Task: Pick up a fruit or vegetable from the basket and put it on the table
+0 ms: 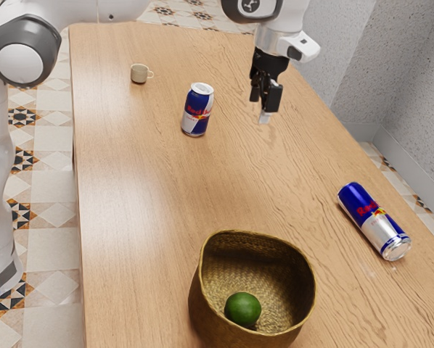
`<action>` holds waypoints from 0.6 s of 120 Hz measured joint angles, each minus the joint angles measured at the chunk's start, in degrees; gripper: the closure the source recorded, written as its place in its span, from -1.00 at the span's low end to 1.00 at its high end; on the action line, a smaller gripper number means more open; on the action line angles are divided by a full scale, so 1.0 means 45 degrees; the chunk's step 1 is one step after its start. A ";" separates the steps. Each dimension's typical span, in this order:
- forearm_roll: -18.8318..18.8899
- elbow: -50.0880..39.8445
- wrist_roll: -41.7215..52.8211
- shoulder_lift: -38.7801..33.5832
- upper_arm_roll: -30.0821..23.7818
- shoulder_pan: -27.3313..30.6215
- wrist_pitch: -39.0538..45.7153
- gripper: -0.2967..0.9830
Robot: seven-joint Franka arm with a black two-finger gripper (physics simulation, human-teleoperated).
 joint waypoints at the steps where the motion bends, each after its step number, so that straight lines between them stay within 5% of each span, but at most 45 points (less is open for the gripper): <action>1: 0.0000 0.0000 0.0005 0.0000 0.0000 -0.0002 -0.0001 -0.54; 27: -0.0167 0.0117 0.0105 0.0031 -0.0102 0.0021 -0.0001 -0.54; 39: 0.0261 0.0682 0.0137 0.0074 -0.2032 0.0665 0.0062 -0.54; 52: 0.0626 0.0802 0.0164 0.0256 -0.3898 -0.0711 0.0309 -0.54; 72: 0.0880 0.0819 0.0198 0.0748 -0.4758 -0.1426 0.0781 -0.53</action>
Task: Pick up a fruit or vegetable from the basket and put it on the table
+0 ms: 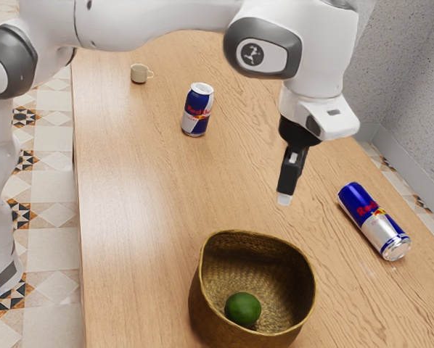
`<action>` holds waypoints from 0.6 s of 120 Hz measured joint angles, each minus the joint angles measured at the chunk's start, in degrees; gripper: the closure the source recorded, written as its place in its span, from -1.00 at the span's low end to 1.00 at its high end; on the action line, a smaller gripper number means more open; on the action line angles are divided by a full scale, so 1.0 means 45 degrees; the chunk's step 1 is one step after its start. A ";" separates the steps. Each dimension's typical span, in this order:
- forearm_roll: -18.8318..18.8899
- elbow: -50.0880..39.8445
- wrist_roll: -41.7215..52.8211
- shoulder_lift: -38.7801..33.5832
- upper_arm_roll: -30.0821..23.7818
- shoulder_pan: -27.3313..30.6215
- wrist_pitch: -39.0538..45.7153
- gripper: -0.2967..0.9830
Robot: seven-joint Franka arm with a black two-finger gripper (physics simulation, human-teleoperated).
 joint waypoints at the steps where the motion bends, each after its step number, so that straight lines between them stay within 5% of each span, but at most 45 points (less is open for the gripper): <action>1: 0.0006 0.0000 0.0001 0.0022 -0.0020 0.0068 0.0017 -0.53; 42: 0.0278 -0.0083 -0.0011 0.0611 -0.0177 -0.0929 0.0360 -0.54; 72: 0.0040 -0.3144 -0.0099 0.0086 -0.0265 -0.1026 0.2307 -0.54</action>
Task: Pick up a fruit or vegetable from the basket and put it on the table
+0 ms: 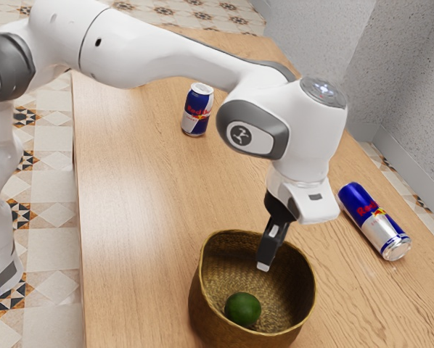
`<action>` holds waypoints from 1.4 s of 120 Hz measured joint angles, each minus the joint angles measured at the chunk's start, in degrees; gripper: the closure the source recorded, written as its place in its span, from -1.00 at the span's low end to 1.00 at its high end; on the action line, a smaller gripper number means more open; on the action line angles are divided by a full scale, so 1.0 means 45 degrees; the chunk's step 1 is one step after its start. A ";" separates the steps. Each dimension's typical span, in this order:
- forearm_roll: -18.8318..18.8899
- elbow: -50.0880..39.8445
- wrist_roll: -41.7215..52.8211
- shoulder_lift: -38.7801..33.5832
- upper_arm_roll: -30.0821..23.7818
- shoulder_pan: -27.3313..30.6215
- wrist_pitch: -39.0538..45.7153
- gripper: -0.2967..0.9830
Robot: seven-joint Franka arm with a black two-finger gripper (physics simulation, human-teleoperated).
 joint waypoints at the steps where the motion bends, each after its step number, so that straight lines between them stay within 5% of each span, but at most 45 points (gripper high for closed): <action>1: -0.0014 -0.0081 -0.0001 -0.0019 -0.0002 -0.0003 0.0072 -0.54; 55: -0.0303 -0.1535 -0.0048 0.0082 -0.0420 -0.0205 0.2380 -0.54; 168: -0.0298 -0.2753 -0.0116 0.0449 -0.0411 -0.0076 0.3085 -0.54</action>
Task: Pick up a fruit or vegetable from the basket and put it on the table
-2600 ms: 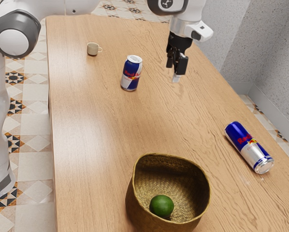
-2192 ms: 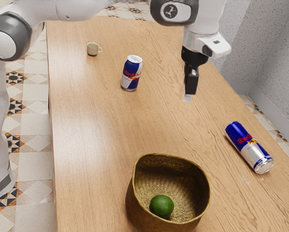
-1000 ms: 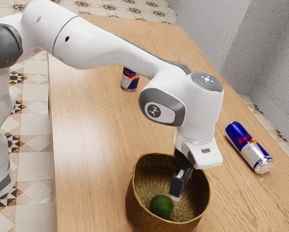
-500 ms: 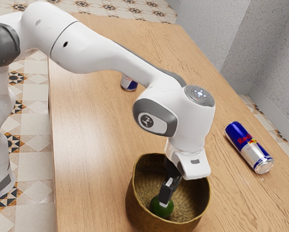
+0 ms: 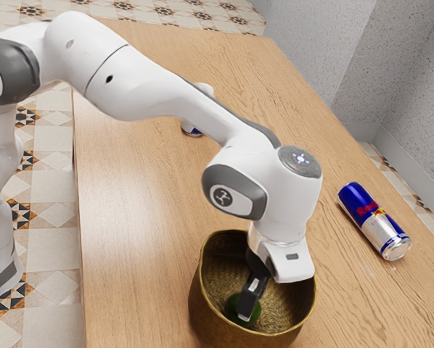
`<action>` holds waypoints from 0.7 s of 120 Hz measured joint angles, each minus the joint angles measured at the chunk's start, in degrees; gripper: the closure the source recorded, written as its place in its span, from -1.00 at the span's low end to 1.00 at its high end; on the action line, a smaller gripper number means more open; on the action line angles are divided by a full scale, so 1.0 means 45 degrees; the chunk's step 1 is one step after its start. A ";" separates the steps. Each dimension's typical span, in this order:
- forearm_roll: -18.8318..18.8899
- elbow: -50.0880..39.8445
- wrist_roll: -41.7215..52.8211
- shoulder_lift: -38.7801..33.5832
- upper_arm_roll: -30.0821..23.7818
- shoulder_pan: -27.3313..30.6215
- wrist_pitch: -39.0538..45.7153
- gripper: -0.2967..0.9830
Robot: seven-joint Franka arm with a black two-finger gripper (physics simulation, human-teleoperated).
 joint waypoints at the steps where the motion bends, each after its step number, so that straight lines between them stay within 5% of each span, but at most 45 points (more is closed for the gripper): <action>1: 0.0002 0.0000 0.0000 0.0007 0.0001 0.0010 0.0008 -0.54; 84: 0.0018 -0.0403 -0.0005 0.0417 0.0023 0.0196 0.0517 -0.52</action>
